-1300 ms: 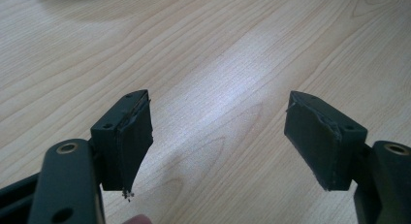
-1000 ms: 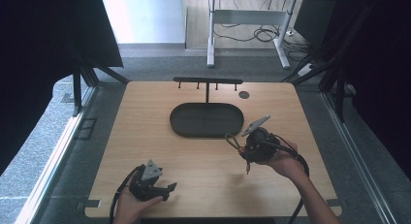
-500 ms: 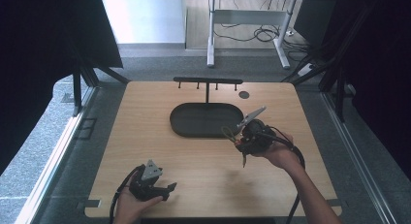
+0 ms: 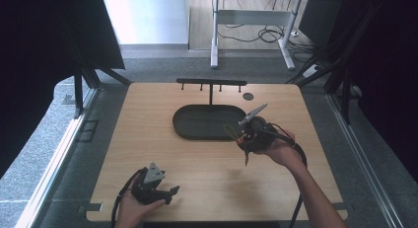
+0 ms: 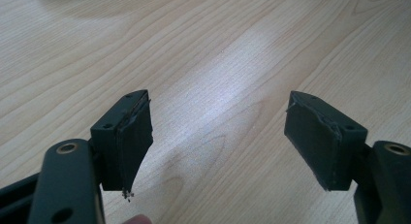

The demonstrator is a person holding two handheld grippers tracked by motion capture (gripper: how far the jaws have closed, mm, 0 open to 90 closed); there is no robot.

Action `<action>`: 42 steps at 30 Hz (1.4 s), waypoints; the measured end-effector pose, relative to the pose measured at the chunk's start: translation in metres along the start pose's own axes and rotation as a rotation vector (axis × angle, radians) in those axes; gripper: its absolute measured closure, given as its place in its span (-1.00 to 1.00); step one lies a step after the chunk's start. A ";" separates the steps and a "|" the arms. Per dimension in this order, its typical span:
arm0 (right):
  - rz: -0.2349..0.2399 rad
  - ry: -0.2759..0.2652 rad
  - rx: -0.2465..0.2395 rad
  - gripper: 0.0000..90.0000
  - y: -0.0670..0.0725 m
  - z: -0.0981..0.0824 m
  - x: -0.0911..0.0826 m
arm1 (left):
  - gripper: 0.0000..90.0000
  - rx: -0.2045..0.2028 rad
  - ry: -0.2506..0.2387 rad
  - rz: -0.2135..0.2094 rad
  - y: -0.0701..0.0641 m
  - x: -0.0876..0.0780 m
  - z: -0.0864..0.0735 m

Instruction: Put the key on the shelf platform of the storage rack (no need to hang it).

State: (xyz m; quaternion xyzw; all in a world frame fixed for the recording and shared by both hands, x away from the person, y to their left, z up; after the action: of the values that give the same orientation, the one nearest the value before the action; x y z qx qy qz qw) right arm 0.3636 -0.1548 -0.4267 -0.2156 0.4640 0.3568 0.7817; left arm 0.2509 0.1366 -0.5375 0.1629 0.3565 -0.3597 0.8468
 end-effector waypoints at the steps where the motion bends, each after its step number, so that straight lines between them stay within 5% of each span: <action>1: -0.001 0.000 0.000 0.47 -0.001 0.001 0.000 | -0.42 0.000 0.000 0.000 0.000 0.000 0.000; 42: -0.009 0.012 -0.011 0.47 -0.014 0.038 0.011 | -0.42 -0.007 -0.005 0.002 0.001 0.000 -0.001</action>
State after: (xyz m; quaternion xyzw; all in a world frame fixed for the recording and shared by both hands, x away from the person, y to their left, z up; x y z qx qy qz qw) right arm 0.3989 -0.1346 -0.4178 -0.2240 0.4658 0.3546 0.7792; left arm 0.2517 0.1380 -0.5379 0.1595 0.3556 -0.3581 0.8485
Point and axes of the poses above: each handheld gripper's, and its own axes: x roughly forward along the jaws, z roughly out of its top, y roughly to its left, the point moved 5 cm from there along x, roughly forward along the jaws, and after that the axes turned 5 degrees about x, right-handed, at the moved point
